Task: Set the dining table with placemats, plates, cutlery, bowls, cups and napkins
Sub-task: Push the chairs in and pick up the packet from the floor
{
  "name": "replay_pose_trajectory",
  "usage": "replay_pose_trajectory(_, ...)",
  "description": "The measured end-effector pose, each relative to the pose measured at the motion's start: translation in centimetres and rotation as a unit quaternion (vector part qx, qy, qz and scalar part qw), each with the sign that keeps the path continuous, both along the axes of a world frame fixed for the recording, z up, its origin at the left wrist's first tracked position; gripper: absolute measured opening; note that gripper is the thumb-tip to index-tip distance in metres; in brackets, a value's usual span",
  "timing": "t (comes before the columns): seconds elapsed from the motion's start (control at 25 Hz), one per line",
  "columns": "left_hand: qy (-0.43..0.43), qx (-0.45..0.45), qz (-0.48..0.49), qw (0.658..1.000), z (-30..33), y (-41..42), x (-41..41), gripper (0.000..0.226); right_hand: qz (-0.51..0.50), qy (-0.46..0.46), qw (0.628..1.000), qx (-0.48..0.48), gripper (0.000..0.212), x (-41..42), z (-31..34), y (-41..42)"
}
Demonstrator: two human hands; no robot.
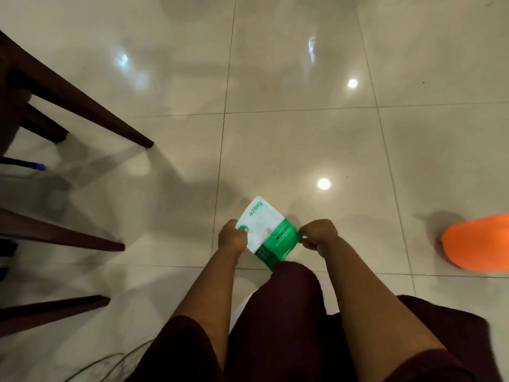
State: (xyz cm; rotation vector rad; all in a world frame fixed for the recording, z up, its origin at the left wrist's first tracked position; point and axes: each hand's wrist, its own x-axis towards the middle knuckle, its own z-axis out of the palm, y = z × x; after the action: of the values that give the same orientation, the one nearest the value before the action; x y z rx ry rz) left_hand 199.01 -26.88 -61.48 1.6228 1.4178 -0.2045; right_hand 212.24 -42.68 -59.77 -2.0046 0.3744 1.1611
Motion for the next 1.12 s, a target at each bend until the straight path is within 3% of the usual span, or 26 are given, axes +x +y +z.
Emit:
replay_pose_trajectory(0.28, -0.065, -0.004, 0.100, 0.993, 23.8, -1.3, -0.7, 0.017, 0.022, -0.131, 0.991, 0.029, 0.024, -0.1, 25.3, -0.4)
replay_pose_trajectory(0.48, -0.100, -0.015, 0.132, 0.986, 40.4, -2.3, -6.5, 0.024, -0.002, -0.029, 0.997, 0.072, 0.027, -4.7, 44.2, 0.5)
replay_pose_trajectory(0.64, -0.117, -0.012, 0.128, 0.985, 52.6, -2.1, -13.2, 0.020, -0.004, -0.041, 0.996, 0.082, 0.025, -11.5, 56.7, 0.4)
replay_pose_trajectory(0.76, -0.133, 0.000, 0.142, 0.981, 57.4, -2.9, -19.1, 0.021, 0.010, -0.054, 0.993, 0.101, 0.027, -17.2, 60.9, -0.6)
replay_pose_trajectory(0.96, -0.148, 0.020, 0.217, 0.965, 60.4, -7.6, -29.3, 0.023, 0.121, -0.121, 0.980, 0.100, 0.024, -25.6, 62.4, -3.3)
replay_pose_trajectory(1.12, -0.157, 0.029, 0.288, 0.944, 61.6, -13.7, -38.4, 0.021, 0.199, -0.116, 0.966, 0.115, 0.024, -32.8, 63.4, -6.4)
